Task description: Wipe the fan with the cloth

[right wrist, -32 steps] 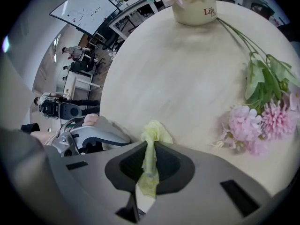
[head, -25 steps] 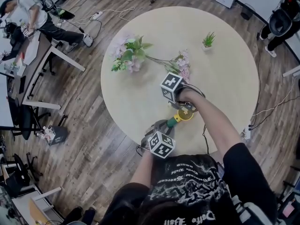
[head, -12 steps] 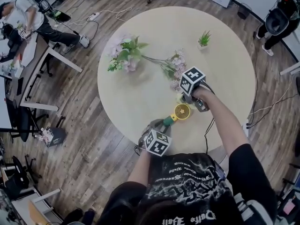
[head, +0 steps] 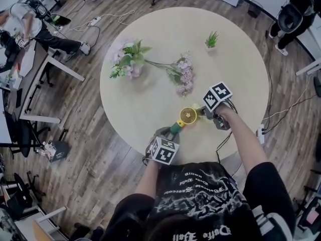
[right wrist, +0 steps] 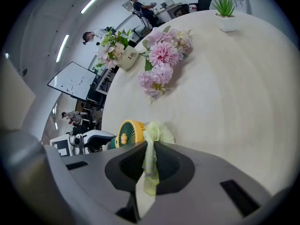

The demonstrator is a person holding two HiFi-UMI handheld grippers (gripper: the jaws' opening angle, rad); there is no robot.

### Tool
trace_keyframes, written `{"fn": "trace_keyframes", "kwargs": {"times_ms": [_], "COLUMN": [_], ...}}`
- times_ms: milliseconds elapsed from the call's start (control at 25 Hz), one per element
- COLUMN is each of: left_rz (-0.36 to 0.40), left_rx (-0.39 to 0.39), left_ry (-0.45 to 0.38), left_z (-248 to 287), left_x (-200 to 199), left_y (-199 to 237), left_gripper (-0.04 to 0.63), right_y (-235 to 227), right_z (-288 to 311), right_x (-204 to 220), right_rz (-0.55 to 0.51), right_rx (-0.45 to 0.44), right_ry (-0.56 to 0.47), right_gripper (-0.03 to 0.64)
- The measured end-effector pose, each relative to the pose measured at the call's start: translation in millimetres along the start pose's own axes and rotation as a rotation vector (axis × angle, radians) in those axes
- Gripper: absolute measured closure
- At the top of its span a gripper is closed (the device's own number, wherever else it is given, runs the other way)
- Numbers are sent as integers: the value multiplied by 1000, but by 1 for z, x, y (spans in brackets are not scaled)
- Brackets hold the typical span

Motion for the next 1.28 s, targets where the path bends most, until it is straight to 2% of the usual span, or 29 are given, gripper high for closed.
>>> {"fn": "trace_keyframes", "kwargs": {"times_ms": [240, 440, 560, 840, 1000, 1160, 1280], "left_rz": [6, 17, 6, 37, 37, 96, 106], "left_rx": [-4, -8, -6, 3, 17, 41, 46], "left_ry": [9, 16, 15, 19, 18, 33, 30], "left_z": [-2, 1, 1, 1, 0, 1, 1], "left_x": [-1, 0, 0, -1, -1, -3, -2], "left_y": [-1, -1, -1, -3, -3, -5, -5], "left_gripper": [422, 423, 423, 425, 425, 426, 426], "right_y": [7, 20, 31, 56, 68, 82, 90], "right_z": [-1, 4, 10, 32, 45, 54, 58], "right_x": [26, 38, 49, 67, 69, 74, 79], "right_rz": [-91, -254, -342, -463, -521, -644, -724], "right_rx": [-18, 50, 55, -48, -74, -86, -118], "right_ry": [-5, 28, 56, 49, 45, 58, 68], "right_gripper": [577, 577, 577, 575, 577, 576, 577]}}
Point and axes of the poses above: the fingertips, and each gripper's own axes: z forward along the fingers, y to its left, x out of its underside, the point moved 9 cm from there along -z, backward along the fingers, and after that the axes turned 12 degrees about z, right-handed, at the moved point
